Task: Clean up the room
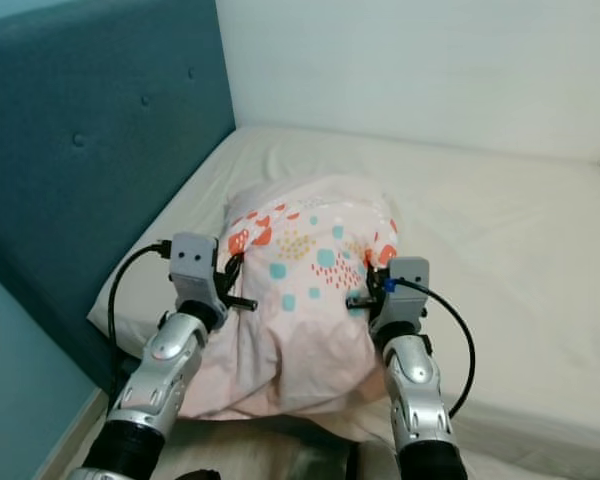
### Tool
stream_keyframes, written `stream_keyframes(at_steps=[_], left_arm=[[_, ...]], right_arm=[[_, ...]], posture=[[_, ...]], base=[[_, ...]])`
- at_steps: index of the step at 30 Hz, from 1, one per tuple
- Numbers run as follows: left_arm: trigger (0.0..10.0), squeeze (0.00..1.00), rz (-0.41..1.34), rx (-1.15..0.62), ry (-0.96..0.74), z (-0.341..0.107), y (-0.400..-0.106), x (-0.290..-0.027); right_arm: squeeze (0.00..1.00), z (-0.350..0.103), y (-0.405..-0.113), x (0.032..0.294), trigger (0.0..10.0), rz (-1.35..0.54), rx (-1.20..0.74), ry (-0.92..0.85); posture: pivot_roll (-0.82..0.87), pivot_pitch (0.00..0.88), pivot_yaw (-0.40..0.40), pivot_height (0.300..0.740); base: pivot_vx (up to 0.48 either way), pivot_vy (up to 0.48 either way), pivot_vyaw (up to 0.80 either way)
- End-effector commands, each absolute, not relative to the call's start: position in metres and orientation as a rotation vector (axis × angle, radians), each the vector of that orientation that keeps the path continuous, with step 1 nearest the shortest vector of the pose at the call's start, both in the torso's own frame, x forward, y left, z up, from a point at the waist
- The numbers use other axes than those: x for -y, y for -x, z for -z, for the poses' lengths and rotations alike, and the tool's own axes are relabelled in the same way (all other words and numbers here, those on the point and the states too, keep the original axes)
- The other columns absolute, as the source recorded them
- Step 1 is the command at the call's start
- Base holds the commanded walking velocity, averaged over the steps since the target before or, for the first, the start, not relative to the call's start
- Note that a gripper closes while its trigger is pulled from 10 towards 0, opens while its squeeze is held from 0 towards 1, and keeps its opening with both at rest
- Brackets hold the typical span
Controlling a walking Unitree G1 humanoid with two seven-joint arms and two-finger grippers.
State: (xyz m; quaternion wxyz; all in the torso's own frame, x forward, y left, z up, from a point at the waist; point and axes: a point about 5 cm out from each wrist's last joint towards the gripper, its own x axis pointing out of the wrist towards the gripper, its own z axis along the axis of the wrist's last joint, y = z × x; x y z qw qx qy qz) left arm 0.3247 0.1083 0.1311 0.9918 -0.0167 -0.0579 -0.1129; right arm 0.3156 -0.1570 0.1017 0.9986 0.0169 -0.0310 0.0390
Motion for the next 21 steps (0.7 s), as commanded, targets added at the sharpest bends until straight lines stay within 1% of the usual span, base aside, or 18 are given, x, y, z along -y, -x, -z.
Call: stream_keyframes(at_steps=[1,4,9,15,17,21], left_arm=[[10.0,0.0,0.23,0.175,0.049,-0.1445,-0.3246,-0.1086],[10.0,0.0,0.233,0.179,0.048,-0.1457,-0.3243,-0.1083],[10.0,0.0,0.245,0.172,0.082,-0.147,-0.3238,-0.1063],[10.0,0.0,0.243,0.176,0.085,-0.1481,-0.324,-0.1061],[10.0,0.0,0.236,0.18,0.085,-0.1486,-0.3235,-0.107],[10.0,0.0,0.23,0.182,0.089,-0.1492,-0.3229,-0.1083]], right_arm=[[0.0,-0.1102,-0.3167,0.1549,10.0,-0.079,0.099,-0.017],[0.0,-0.1096,-0.3164,0.1556,10.0,-0.073,0.096,-0.016],[0.0,-0.1089,-0.3147,0.1619,10.0,-0.042,0.089,-0.009],[0.0,-0.1093,-0.3149,0.1635,10.0,-0.035,0.089,-0.006],[0.0,-0.1095,-0.3149,0.1632,10.0,-0.034,0.09,-0.003],[0.0,-0.1096,-0.3148,0.1622,10.0,-0.035,0.09,-0.003]], posture=[[0.0,0.0,-0.051,0.655],[0.0,0.0,-0.047,0.66],[-0.01,0.0,-0.039,0.69],[-0.01,0.0,-0.041,0.705],[0.0,0.0,-0.044,0.72],[-0.01,0.0,-0.044,0.73]], base=[[0.0,0.0,0.0],[0.0,0.0,0.0],[0.0,0.0,0.0],[0.0,0.0,0.0],[0.0,0.0,0.0],[0.0,0.0,0.0]])
